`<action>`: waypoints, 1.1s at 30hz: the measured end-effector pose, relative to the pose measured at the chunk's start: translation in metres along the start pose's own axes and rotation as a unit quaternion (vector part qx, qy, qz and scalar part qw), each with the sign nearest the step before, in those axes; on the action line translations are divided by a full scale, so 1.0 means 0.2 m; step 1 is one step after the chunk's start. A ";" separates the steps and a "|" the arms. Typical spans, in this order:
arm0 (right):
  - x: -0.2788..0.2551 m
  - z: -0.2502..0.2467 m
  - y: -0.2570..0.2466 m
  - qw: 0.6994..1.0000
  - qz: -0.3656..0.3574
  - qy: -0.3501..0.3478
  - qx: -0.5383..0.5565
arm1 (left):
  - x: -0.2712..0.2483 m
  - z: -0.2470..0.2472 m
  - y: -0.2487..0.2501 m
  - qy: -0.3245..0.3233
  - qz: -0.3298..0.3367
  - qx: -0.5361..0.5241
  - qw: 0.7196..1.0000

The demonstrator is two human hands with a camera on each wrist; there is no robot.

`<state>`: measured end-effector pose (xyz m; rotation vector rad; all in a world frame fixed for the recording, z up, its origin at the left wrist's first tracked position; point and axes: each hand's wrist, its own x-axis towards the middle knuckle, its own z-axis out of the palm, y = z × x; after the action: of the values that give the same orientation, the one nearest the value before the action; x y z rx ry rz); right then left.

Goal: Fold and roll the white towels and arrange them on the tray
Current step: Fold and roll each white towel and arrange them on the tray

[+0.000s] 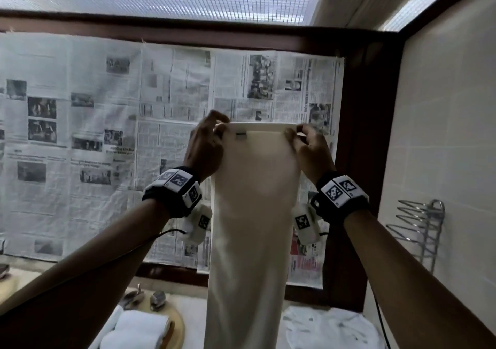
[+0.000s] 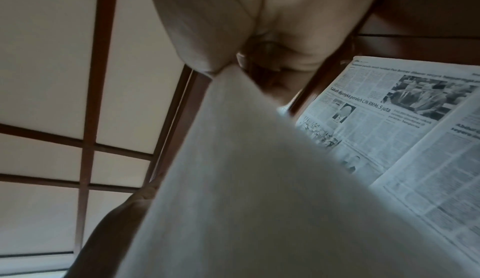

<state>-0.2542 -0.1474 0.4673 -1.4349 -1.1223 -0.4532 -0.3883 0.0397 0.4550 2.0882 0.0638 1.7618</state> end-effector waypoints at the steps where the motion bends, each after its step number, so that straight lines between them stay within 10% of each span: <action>1: -0.02 0.01 0.02 1.000 0.007 0.004 0.010 | -0.02 0.01 -0.01 0.004 -0.006 -0.001 1.000; 20: -1.19 0.39 1.20 0.943 0.273 -0.189 -0.015 | -1.47 0.29 -0.77 -0.315 -0.224 0.045 0.921; 33: -1.43 0.58 1.78 0.929 0.281 -0.187 -0.154 | -1.71 0.61 -1.21 -0.412 -0.275 0.093 0.864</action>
<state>-0.1300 -0.0871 0.0164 -2.0966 -0.8909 0.0655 -0.2877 0.1282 0.0394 2.4527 0.5356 0.4792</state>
